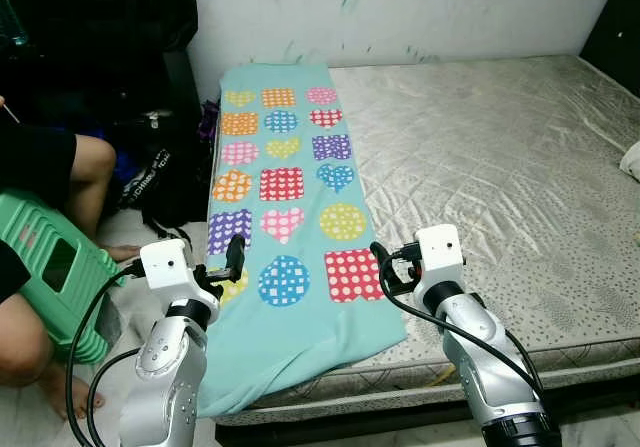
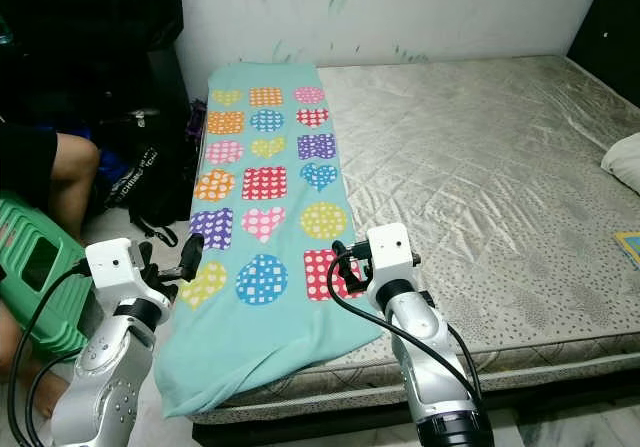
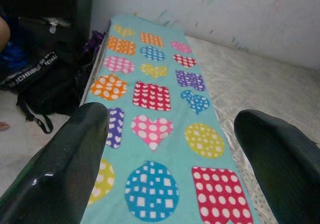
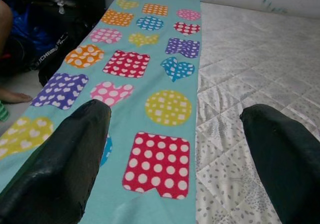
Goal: Clean up the room
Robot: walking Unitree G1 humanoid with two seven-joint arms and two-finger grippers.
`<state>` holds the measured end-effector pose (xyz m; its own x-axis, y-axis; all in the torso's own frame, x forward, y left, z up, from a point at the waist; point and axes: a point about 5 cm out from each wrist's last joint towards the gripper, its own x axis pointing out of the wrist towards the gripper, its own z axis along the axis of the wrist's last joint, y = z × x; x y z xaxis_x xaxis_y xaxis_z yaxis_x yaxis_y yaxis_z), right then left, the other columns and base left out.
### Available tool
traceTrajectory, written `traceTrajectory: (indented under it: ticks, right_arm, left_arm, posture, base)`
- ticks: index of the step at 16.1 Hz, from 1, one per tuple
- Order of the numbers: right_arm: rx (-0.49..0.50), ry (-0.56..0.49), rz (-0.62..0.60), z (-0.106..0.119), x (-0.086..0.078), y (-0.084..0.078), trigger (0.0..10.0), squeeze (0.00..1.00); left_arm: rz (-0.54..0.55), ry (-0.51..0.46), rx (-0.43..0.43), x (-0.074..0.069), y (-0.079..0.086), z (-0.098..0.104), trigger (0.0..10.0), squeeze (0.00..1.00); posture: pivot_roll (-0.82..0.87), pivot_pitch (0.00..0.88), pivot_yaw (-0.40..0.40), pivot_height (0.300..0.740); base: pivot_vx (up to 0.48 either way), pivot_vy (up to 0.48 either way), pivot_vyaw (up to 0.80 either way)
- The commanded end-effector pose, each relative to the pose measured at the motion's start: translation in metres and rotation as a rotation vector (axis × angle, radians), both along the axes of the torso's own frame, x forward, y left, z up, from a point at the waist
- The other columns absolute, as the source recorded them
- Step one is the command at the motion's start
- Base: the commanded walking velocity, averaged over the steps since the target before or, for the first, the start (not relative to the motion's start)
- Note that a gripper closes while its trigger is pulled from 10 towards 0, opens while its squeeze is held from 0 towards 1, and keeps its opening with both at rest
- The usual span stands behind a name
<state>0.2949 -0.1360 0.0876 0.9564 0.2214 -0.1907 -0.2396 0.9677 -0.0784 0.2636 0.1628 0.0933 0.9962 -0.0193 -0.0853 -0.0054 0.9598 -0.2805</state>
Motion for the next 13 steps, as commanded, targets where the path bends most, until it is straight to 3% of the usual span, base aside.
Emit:
traceTrajectory:
  ticks: [1, 8, 13]
  right_arm:
    - [0.01, -0.033, 0.002, 0.0071, 0.002, 0.0, 10.0, 0.0]
    - [0.01, -0.027, 0.003, 0.0062, 0.0014, -0.0002, 10.0, 0.0]
    - [0.005, -0.022, -0.001, 0.0049, 0.0003, -0.0021, 10.0, 0.0]
  left_arm:
    - [0.008, -0.001, -0.002, -0.0003, 0.0008, 0.0004, 10.0, 0.0]
    - [0.007, 0.0, -0.016, -0.0013, 0.0003, 0.0006, 10.0, 0.0]
    - [0.002, -0.012, -0.043, -0.0024, -0.0033, 0.0016, 10.0, 0.0]
  posture:
    - [-0.11, 0.0, -0.007, 0.74]
    - [-0.11, 0.0, -0.007, 0.74]
    - [-0.11, 0.0, -0.008, 0.74]
  base:
    - [0.0, -0.322, 0.0]
    - [0.0, -0.433, 0.0]
    - [0.0, 0.0, 0.0]
